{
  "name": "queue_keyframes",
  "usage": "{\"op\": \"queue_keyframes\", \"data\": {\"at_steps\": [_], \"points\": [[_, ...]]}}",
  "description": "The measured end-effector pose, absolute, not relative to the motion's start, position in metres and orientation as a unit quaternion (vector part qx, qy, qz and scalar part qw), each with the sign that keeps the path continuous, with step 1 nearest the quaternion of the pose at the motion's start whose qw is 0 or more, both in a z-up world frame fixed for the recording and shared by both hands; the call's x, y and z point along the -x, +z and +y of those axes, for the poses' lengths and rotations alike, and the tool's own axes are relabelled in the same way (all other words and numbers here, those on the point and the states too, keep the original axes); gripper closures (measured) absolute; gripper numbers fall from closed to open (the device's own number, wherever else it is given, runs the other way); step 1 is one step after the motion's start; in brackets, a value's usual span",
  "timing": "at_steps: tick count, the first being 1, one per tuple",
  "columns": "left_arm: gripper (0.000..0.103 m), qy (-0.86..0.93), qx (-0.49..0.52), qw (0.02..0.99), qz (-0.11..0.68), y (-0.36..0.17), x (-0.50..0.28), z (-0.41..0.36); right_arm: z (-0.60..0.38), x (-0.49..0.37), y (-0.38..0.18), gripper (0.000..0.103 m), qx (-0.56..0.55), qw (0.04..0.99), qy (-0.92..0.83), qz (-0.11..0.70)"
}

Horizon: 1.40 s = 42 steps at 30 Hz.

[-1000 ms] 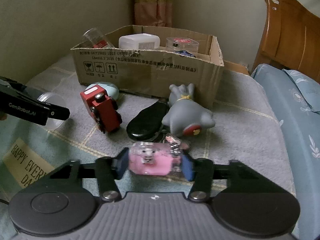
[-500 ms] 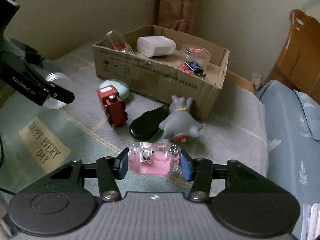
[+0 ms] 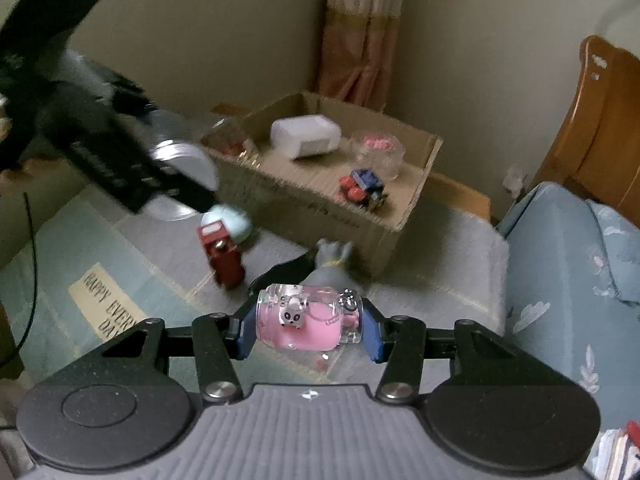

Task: Organize rigid objects
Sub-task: 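Carry the cup and pink bottle into the box and open both tools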

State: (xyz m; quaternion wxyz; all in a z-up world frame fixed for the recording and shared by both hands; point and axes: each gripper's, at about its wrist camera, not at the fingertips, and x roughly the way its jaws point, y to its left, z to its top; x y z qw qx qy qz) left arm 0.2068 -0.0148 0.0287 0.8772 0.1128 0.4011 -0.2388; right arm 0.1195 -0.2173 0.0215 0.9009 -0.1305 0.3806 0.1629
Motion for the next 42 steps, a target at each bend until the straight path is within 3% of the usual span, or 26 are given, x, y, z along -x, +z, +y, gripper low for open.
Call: {"op": "queue_keyframes", "data": {"at_steps": [10,18,42], "points": [[0.012,-0.232,-0.096,0.885,0.392,0.035,-0.279,-0.065,-0.235,-0.136,0.052,0.047,0.14,0.917,0.144,0.344],[0.007,-0.217,-0.034,0.873,0.436,0.006,-0.312,-0.071,-0.243,-0.15,0.058,0.047,0.139,0.921,0.131,0.341],[0.003,-0.142,-0.052,0.919,0.365,0.003,-0.203,0.054,-0.172,-0.214,0.085,0.047,0.158,0.912,0.174,0.337]]}}
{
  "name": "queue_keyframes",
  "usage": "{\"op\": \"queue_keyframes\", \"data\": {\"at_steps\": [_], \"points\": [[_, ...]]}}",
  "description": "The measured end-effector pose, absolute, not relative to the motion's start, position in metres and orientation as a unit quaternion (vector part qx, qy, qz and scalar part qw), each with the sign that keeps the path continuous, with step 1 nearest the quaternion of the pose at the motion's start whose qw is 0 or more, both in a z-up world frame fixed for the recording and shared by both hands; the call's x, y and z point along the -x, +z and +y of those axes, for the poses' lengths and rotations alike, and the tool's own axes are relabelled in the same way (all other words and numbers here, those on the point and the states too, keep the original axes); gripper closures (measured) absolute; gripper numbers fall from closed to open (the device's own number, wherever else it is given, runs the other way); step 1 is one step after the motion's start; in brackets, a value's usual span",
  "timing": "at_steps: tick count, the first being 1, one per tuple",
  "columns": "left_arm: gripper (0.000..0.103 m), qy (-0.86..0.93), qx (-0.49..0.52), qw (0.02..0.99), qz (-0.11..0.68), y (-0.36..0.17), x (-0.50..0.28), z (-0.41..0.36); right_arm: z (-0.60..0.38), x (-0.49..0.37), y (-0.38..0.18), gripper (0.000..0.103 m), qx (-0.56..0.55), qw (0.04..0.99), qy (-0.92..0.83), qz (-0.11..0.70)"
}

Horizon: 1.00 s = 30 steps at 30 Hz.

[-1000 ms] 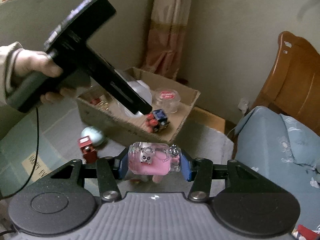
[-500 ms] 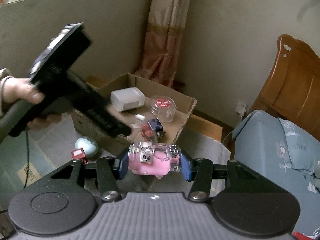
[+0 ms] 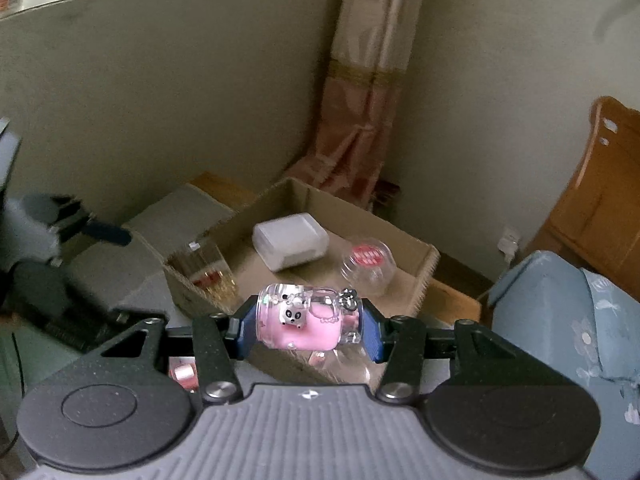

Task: Organize rigid objects
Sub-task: 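Carry the cup and pink bottle into the box and open both tools, then grasp the red S.L toy train with the left tool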

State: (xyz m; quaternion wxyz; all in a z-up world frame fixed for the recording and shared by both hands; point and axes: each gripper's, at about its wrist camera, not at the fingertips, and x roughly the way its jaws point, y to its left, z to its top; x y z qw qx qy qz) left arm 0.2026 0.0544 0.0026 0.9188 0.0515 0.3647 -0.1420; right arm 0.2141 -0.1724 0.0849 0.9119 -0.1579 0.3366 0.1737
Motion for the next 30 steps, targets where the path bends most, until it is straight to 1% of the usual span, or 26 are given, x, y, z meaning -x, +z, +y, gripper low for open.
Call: {"op": "queue_keyframes", "data": {"at_steps": [12,13,14,18,20,21,23,26,30], "points": [[0.003,-0.115,-0.032,0.93,0.349,-0.007,-0.184,0.087,-0.112,-0.287,0.073,0.047,0.164,0.895,0.2,0.364],[0.003,-0.114,-0.031,0.929,0.35,-0.008,-0.184,0.089,-0.107,-0.293,0.071,0.045,0.164,0.893,0.2,0.367],[0.003,-0.112,-0.03,0.929,0.352,-0.009,-0.184,0.089,-0.103,-0.297,0.069,0.038,0.164,0.894,0.197,0.367],[0.003,-0.107,-0.028,0.929,0.353,-0.013,-0.183,0.094,-0.096,-0.307,0.063,0.029,0.162,0.892,0.201,0.371],[0.002,-0.105,-0.027,0.93,0.352,-0.013,-0.182,0.097,-0.097,-0.304,0.062,0.016,0.157,0.893,0.199,0.371],[0.002,-0.104,-0.027,0.93,0.352,-0.014,-0.182,0.097,-0.097,-0.302,0.062,0.013,0.155,0.894,0.197,0.371],[0.001,-0.1,-0.03,0.931,0.351,-0.014,-0.181,0.096,-0.1,-0.296,0.063,0.002,0.147,0.896,0.194,0.37],[0.001,-0.094,-0.036,0.931,0.35,-0.014,-0.18,0.094,-0.105,-0.286,0.065,0.0,0.141,0.899,0.189,0.369],[0.001,-0.099,-0.036,0.928,0.357,-0.015,-0.179,0.09,-0.111,-0.27,0.064,0.0,0.131,0.9,0.183,0.372]]}}
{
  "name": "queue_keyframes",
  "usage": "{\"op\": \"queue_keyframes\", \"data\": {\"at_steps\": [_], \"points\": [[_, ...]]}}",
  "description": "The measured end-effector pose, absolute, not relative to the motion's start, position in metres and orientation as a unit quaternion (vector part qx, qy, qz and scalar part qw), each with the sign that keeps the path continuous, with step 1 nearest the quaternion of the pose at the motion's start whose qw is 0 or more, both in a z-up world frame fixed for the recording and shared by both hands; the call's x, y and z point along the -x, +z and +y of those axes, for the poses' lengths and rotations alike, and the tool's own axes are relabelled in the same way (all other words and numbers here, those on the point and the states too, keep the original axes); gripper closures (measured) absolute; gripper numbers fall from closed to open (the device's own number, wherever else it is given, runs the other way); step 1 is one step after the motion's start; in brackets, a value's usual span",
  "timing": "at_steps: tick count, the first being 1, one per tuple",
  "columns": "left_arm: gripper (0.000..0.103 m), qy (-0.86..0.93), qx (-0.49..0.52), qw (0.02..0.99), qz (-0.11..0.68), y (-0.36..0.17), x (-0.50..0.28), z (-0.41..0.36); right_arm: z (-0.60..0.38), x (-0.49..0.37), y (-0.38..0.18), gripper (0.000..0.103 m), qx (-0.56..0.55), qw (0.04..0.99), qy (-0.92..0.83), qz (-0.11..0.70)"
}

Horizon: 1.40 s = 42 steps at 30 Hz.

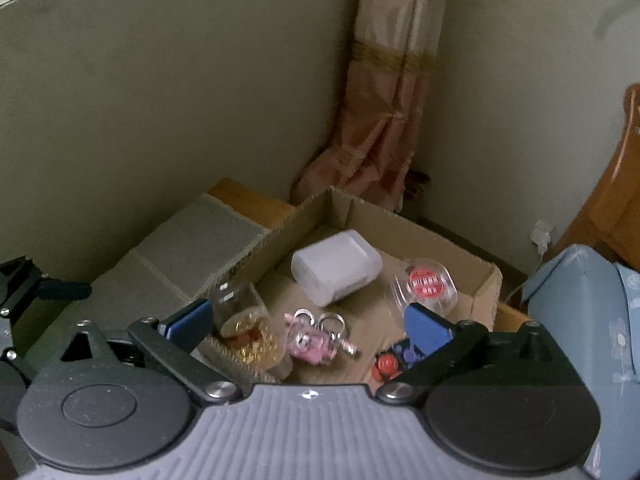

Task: Organize rigid objects
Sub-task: 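Grasp the red S.L toy train with the left tool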

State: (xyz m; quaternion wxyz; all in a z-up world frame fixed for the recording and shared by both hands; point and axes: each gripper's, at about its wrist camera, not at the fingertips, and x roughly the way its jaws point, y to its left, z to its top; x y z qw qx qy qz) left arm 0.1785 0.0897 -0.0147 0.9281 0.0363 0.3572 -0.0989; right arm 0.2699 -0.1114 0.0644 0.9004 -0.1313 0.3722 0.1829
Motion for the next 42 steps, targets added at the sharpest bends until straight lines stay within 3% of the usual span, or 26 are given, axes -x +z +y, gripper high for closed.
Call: {"op": "queue_keyframes", "data": {"at_steps": [14,25,42], "points": [[0.001,-0.104,-0.084,0.913,0.386,-0.033,-0.164,0.076,-0.163,-0.202,0.004,0.0,0.037,0.907,0.084,0.411],[0.001,-0.13,-0.095,0.911,0.38,-0.036,-0.154,0.064,-0.197,-0.197,-0.069,0.0,-0.028,0.904,-0.019,0.426],[0.001,-0.155,-0.111,0.903,0.386,-0.037,-0.157,0.031,-0.261,-0.146,-0.093,0.0,-0.096,0.898,-0.081,0.421]]}}
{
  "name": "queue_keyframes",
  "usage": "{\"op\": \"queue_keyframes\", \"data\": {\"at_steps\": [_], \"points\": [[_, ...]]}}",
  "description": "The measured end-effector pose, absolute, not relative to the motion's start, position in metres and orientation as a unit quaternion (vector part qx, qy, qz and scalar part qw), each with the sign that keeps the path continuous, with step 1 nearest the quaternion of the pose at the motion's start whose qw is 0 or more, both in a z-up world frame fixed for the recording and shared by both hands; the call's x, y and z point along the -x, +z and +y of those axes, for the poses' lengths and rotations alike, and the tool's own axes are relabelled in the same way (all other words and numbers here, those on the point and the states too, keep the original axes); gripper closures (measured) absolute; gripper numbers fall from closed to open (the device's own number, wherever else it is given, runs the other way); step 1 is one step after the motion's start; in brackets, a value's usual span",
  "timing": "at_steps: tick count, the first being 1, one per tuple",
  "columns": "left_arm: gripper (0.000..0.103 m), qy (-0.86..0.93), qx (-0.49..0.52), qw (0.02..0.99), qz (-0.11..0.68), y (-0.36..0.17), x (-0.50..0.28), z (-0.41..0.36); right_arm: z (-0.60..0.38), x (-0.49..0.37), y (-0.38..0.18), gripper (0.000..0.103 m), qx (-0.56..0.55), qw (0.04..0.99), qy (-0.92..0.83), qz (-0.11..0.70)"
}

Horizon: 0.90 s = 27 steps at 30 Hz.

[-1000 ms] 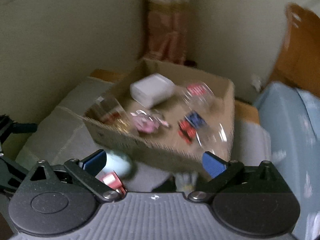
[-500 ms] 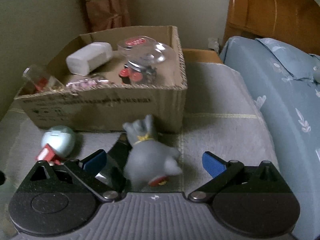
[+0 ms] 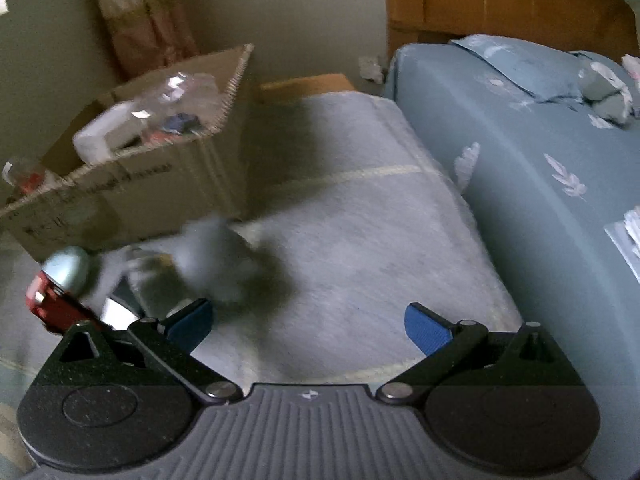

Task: Organize rigid objects
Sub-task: 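Grasp the red S.L toy train with the left tool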

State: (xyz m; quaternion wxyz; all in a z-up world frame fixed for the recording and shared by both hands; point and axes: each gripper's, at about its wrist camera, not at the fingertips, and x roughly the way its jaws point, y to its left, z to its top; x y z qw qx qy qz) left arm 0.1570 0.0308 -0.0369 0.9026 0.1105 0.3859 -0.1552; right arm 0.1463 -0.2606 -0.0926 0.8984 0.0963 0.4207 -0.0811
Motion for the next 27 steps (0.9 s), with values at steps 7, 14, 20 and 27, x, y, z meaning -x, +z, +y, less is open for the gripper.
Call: {"op": "queue_keyframes", "data": {"at_steps": [7,14,20,27], "points": [[0.001,-0.176,-0.111,0.897,0.389,-0.039,-0.159,0.001,-0.243,-0.135,-0.106,0.0,-0.018,0.908,-0.067,0.413],[0.016,-0.183,-0.124,0.898,0.381,-0.042,-0.165,-0.026,-0.244,-0.126,-0.109,0.0,-0.015,0.918,-0.057,0.391],[0.03,-0.18,-0.125,0.891,0.398,-0.052,-0.176,-0.041,-0.246,-0.121,-0.112,0.0,-0.011,0.925,-0.048,0.376],[0.052,-0.174,-0.119,0.887,0.411,-0.058,-0.183,-0.044,-0.247,-0.118,-0.113,0.0,-0.006,0.928,-0.038,0.371]]}}
